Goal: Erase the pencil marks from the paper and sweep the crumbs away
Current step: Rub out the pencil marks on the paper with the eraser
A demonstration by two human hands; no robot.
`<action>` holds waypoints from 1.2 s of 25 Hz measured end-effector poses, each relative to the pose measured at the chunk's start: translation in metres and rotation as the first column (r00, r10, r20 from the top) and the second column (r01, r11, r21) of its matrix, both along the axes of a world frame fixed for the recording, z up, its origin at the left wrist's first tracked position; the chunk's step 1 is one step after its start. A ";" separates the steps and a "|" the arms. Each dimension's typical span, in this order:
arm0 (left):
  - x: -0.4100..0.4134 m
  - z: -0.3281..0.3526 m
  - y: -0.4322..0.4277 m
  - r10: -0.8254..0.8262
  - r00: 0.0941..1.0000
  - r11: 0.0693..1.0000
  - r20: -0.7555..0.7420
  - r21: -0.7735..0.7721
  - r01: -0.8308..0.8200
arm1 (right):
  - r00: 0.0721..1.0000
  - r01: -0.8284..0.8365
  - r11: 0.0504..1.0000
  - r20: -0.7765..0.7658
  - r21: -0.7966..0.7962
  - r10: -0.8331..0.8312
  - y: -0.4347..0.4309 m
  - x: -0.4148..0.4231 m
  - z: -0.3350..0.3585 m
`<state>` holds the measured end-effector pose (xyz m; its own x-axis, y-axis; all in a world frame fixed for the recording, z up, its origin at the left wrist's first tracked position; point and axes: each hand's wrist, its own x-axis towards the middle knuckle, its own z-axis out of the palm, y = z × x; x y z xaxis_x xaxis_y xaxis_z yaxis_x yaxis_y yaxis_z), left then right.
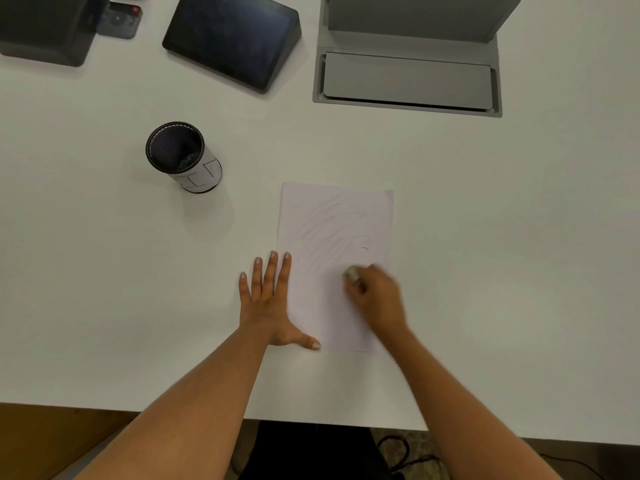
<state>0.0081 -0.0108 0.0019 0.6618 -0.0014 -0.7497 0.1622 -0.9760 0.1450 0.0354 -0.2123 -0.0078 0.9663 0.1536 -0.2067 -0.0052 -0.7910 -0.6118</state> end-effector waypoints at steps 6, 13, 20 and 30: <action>-0.002 -0.002 0.001 0.004 1.000 1.000 0.003 0.002 -0.004 | 0.989 0.146 0.989 -0.002 0.035 -0.147 0.022 -0.018 0.004; -0.001 -0.003 0.002 0.004 1.000 1.000 0.009 -0.002 -0.004 | 0.997 0.044 0.998 0.071 -0.039 -0.041 -0.002 0.030 -0.002; -0.001 -0.004 -0.001 -0.008 1.000 1.000 0.005 0.018 0.008 | 0.963 -0.269 0.963 0.001 -0.001 0.269 0.029 -0.002 0.000; -0.001 -0.005 -0.001 -0.008 1.000 1.000 0.006 0.026 0.008 | 0.921 -0.386 0.921 -0.032 0.054 0.388 0.040 -0.029 0.004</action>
